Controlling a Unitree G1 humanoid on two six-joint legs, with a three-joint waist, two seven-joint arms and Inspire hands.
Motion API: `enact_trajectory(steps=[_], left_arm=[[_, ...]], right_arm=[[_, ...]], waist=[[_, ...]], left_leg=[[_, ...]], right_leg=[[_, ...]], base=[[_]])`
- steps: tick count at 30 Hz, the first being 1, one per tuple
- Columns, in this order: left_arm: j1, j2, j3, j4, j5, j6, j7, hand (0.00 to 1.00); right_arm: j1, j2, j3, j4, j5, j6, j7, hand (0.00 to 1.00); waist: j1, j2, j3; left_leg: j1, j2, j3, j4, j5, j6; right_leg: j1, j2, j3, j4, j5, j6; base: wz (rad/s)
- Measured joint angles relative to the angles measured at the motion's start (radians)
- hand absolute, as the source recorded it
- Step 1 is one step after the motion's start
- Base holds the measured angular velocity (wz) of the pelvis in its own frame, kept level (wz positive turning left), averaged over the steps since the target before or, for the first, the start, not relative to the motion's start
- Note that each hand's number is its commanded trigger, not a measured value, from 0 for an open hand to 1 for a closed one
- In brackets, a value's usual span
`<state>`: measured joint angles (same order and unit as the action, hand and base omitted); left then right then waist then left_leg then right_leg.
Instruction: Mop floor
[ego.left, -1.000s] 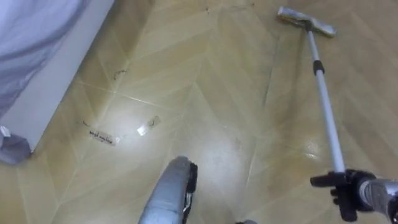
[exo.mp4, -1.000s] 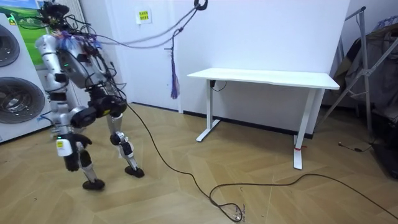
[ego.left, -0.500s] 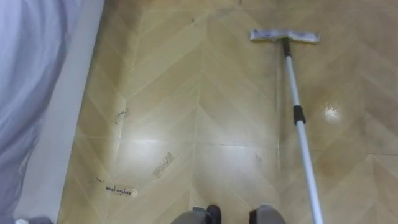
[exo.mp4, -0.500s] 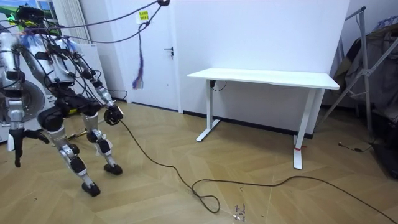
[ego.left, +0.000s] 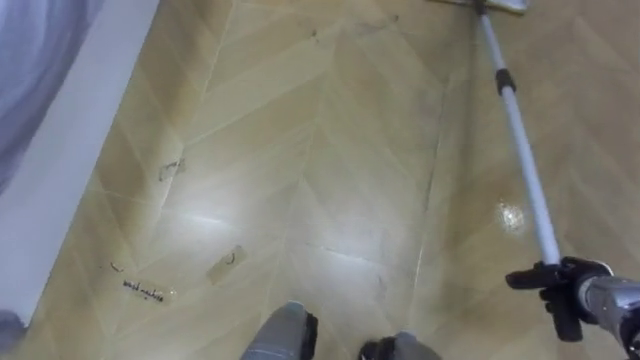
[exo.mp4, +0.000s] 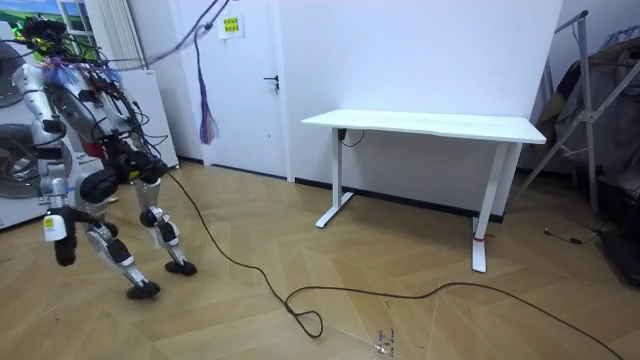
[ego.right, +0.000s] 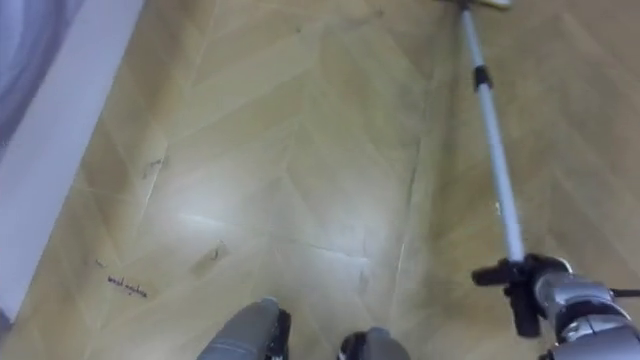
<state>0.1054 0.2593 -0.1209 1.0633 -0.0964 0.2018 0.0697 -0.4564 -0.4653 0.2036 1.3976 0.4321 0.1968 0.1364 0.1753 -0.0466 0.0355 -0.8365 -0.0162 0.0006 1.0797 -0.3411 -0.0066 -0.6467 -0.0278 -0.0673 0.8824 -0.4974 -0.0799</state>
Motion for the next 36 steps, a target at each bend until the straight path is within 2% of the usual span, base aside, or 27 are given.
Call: enact_trajectory(steps=[1,2,3,4,5,7,8,10,11,13,14,15,16,17,18,19,20,22,24,25,26,27,28,29,31,34,36], left_arm=[[-0.009,-0.007,-0.001,-0.015,0.039,0.007,-0.017,0.0],[-0.018,-0.012,-0.002,-0.018,0.073,-0.002,-0.038,0.0],[-0.024,-0.015,-0.002,-0.009,0.085,-0.006,-0.046,0.0],[-0.029,-0.028,0.001,0.009,0.112,-0.005,-0.062,0.0],[-0.038,-0.039,0.004,0.013,0.126,-0.004,-0.066,0.0],[-0.029,-0.076,0.007,0.027,0.163,0.0,-0.082,0.0],[-0.033,-0.094,0.026,0.025,0.177,-0.001,-0.083,0.0],[-0.038,-0.098,0.051,0.038,0.176,-0.017,-0.078,0.0],[-0.047,-0.096,0.064,0.037,0.175,-0.033,-0.075,0.0],[-0.055,-0.097,0.059,0.037,0.163,-0.042,-0.06,0.0],[-0.056,-0.105,0.059,0.037,0.165,-0.044,-0.055,0.0],[-0.058,-0.11,0.057,0.037,0.164,-0.046,-0.053,0.0],[-0.055,-0.117,0.056,0.037,0.162,-0.051,-0.049,0.0],[-0.053,-0.12,0.056,0.037,0.159,-0.051,-0.044,0.0],[-0.049,-0.128,0.056,0.038,0.151,-0.049,-0.034,0.0],[-0.041,-0.129,0.056,0.038,0.147,-0.048,-0.031,0.0],[-0.041,-0.129,0.057,0.04,0.147,-0.041,-0.028,0.0],[-0.043,-0.122,0.055,0.04,0.148,-0.041,-0.026,0.0],[-0.043,-0.092,0.03,0.043,0.101,-0.039,-0.015,0.0],[-0.042,-0.065,0.019,0.038,0.071,-0.031,-0.013,0.0],[-0.041,-0.055,0.018,0.034,0.064,-0.03,-0.012,0.0],[-0.042,-0.034,0.019,0.026,0.061,-0.029,-0.007,0.0],[-0.038,-0.014,0.019,0.01,0.055,-0.027,0.0,0.0],[-0.033,-0.001,0.018,-0.001,0.049,-0.025,0.005,0.0],[-0.035,0.001,0.018,-0.004,0.049,-0.017,0.009,0.0],[-0.03,-0.014,0.018,0.008,0.052,-0.01,0.006,0.0],[-0.018,-0.023,0.018,0.004,0.061,-0.009,0.003,0.0]], right_arm=[[0.054,0.004,-0.031,0.001,0.021,-0.003,-0.001,1.0],[0.118,0.019,-0.04,0.008,0.055,-0.011,-0.002,1.0],[0.153,0.031,-0.042,0.015,0.075,-0.017,-0.002,1.0],[0.213,0.055,-0.046,0.051,0.102,-0.025,0.01,1.0],[0.239,0.063,-0.044,0.072,0.114,-0.025,0.02,1.0],[0.344,0.08,-0.015,0.1,0.108,-0.03,0.029,1.0],[0.399,0.084,0.005,0.1,0.092,-0.036,0.017,1.0],[0.467,0.104,0.007,0.1,0.034,-0.036,-0.005,1.0],[0.491,0.119,0.007,0.103,0.025,-0.036,-0.018,1.0],[0.505,0.147,0.012,0.103,0.021,-0.035,-0.039,1.0],[0.505,0.172,0.009,0.095,0.007,-0.026,-0.054,1.0],[0.503,0.182,0.009,0.086,0.004,-0.021,-0.063,1.0],[0.484,0.197,0.011,0.073,0.002,-0.02,-0.074,1.0],[0.465,0.201,0.014,0.071,-0.004,-0.019,-0.077,1.0],[0.427,0.204,0.017,0.071,-0.021,-0.018,-0.083,1.0],[0.395,0.206,0.009,0.07,-0.05,-0.004,-0.093,1.0],[0.363,0.202,0.007,0.06,-0.068,0.017,-0.104,1.0],[0.324,0.19,-0.017,0.065,-0.066,0.055,-0.111,1.0],[0.252,0.164,-0.025,0.076,-0.05,0.081,-0.096,1.0],[0.194,0.134,-0.032,0.081,-0.04,0.089,-0.074,1.0],[0.165,0.117,-0.033,0.08,-0.036,0.089,-0.067,1.0],[0.113,0.081,-0.035,0.072,-0.016,0.084,-0.059,1.0],[0.07,0.045,-0.032,0.053,0.0,0.083,-0.047,1.0],[0.039,0.019,-0.028,0.039,0.001,0.081,-0.035,1.0],[-0.002,-0.01,-0.031,0.019,0.007,0.075,-0.021,1.0],[-0.017,-0.008,-0.063,0.036,0.028,0.078,0.002,1.0],[0.008,-0.007,-0.08,0.035,0.027,0.068,0.027,1.0]], waist=[[-0.002,0.003,-0.0015],[-0.003,0.005,-0.0035],[-0.003,0.003,-0.0057],[-0.007,0.014,-0.0129],[-0.005,0.022,-0.0155],[-0.005,0.051,-0.0179],[-0.02,0.073,-0.0211],[-0.06,0.089,-0.0305],[-0.089,0.1,-0.0352],[-0.112,0.101,-0.0311],[-0.116,0.114,-0.0291],[-0.116,0.132,-0.0285],[-0.11,0.138,-0.0238],[-0.11,0.139,-0.0185],[-0.112,0.144,-0.0101],[-0.113,0.143,-0.0082],[-0.119,0.135,0.0001],[-0.114,0.135,-0.0031],[-0.096,0.109,-0.0037],[-0.084,0.081,-0.0056],[-0.08,0.073,-0.0052],[-0.069,0.057,-0.0102],[-0.049,0.026,-0.0092],[-0.042,0.003,-0.0116],[-0.033,-0.015,-0.0114],[-0.01,-0.013,-0.0078],[-0.004,-0.006,-0.0054]], left_leg=[[-0.006,-0.006,0.017,-0.15,0.003,0.0],[0.012,-0.023,0.018,-0.31,0.032,-0.006],[0.024,-0.031,0.021,-0.344,0.075,0.015],[0.057,-0.024,0.051,-0.363,0.087,0.057],[0.069,-0.013,0.071,-0.367,0.078,0.069],[0.129,-0.003,0.141,-0.368,0.042,0.094],[0.151,-0.008,0.159,-0.359,0.023,0.105],[0.162,-0.03,0.161,-0.333,0.011,0.117],[0.166,-0.04,0.159,-0.317,0.01,0.119],[0.18,-0.048,0.149,-0.307,0.004,0.125],[0.191,-0.046,0.123,-0.308,-0.005,0.121],[0.199,-0.044,0.093,-0.309,-0.011,0.12],[0.207,-0.046,0.036,-0.323,-0.026,0.107],[0.208,-0.047,0.015,-0.33,-0.029,0.102],[0.208,-0.051,-0.018,-0.339,-0.032,0.095],[0.202,-0.055,-0.043,-0.34,-0.045,0.073],[0.193,-0.064,-0.067,-0.333,-0.054,0.06],[0.198,-0.067,-0.087,-0.333,-0.049,0.048],[0.192,-0.06,-0.085,-0.326,-0.044,0.035],[0.181,-0.056,-0.085,-0.319,-0.04,0.028],[0.175,-0.048,-0.086,-0.312,-0.038,0.026],[0.157,-0.04,-0.082,-0.283,-0.035,0.018],[0.143,-0.029,-0.078,-0.268,-0.03,0.009],[0.136,-0.021,-0.08,-0.27,-0.024,0.001],[0.136,-0.006,-0.077,-0.29,-0.019,-0.008],[0.161,0.021,-0.068,-0.355,0.008,-0.012],[0.18,0.02,-0.056,-0.413,0.036,-0.008]], right_leg=[[0.024,-0.001,0.012,-0.037,-0.002,0.004],[0.053,-0.002,0.027,-0.076,-0.002,0.01],[0.068,-0.002,0.042,-0.09,-0.005,0.016],[0.093,-0.001,0.068,-0.116,-0.008,0.03],[0.104,0.0,0.076,-0.119,-0.004,0.038],[0.11,-0.031,0.074,-0.059,0.024,0.088],[0.106,-0.045,0.069,-0.012,0.039,0.109],[0.096,-0.064,0.074,0.059,0.061,0.12],[0.08,-0.072,0.089,0.111,0.08,0.128],[0.046,-0.072,0.115,0.183,0.141,0.137],[0.014,-0.052,0.131,0.23,0.211,0.14],[-0.008,-0.04,0.137,0.245,0.22,0.142],[-0.047,-0.027,0.146,0.21,0.166,0.138],[-0.063,-0.024,0.14,0.172,0.14,0.139],[-0.078,-0.024,0.126,0.043,0.118,0.14],[-0.063,-0.014,0.12,-0.103,0.125,0.14],[-0.061,-0.017,0.099,-0.116,0.155,0.104],[-0.043,-0.03,0.048,-0.116,0.149,0.083],[-0.042,-0.043,0.016,-0.107,0.14,0.066],[-0.053,-0.048,0.004,-0.091,0.133,0.055],[-0.054,-0.048,-0.006,-0.087,0.131,0.052],[-0.057,-0.042,-0.021,-0.081,0.127,0.045],[-0.059,-0.038,-0.038,-0.079,0.126,0.035],[-0.055,-0.037,-0.06,-0.084,0.126,0.026],[-0.041,-0.031,-0.088,-0.107,0.132,0.018],[0.005,-0.011,-0.114,-0.191,0.166,0.011],[0.023,-0.016,-0.116,-0.235,0.189,0.014]], base=[[1.35],[1.26],[1.0],[0.56],[0.22],[-0.52],[-0.54],[-0.22],[-0.24],[-0.54],[-0.66],[-0.86],[-0.82],[-0.98],[-0.78],[-0.51],[-0.09],[0.53],[0.54],[0.39],[0.53],[0.46],[0.52],[0.45],[0.51],[0.26],[0.12]])
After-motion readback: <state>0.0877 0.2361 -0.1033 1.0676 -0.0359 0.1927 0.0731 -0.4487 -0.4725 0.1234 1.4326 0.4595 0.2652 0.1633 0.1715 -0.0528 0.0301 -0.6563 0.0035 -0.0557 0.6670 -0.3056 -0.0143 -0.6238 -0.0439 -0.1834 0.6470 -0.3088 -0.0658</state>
